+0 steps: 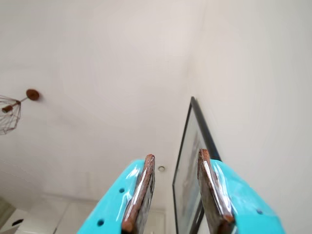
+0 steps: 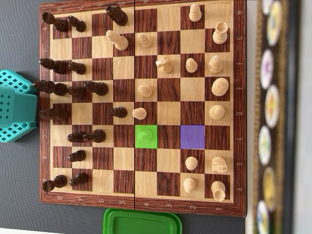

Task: Play chess

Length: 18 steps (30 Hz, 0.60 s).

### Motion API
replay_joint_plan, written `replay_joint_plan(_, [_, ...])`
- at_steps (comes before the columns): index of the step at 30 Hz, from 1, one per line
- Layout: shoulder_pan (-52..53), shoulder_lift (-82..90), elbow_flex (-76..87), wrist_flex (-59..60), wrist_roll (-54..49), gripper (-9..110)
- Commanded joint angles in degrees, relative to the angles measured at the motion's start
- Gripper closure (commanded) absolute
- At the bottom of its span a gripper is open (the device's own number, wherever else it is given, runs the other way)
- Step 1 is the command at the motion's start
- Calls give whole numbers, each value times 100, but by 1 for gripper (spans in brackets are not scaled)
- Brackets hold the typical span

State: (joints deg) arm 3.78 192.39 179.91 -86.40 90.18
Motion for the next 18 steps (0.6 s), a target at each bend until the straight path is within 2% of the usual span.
replay_joint_plan(1, [-246,-53,114,-387,-35,88])
replay_joint_plan(6, [-352,-53,114,-510,-35,87])
replay_joint_plan(18, [-352,-53,114,-1696,-97,87])
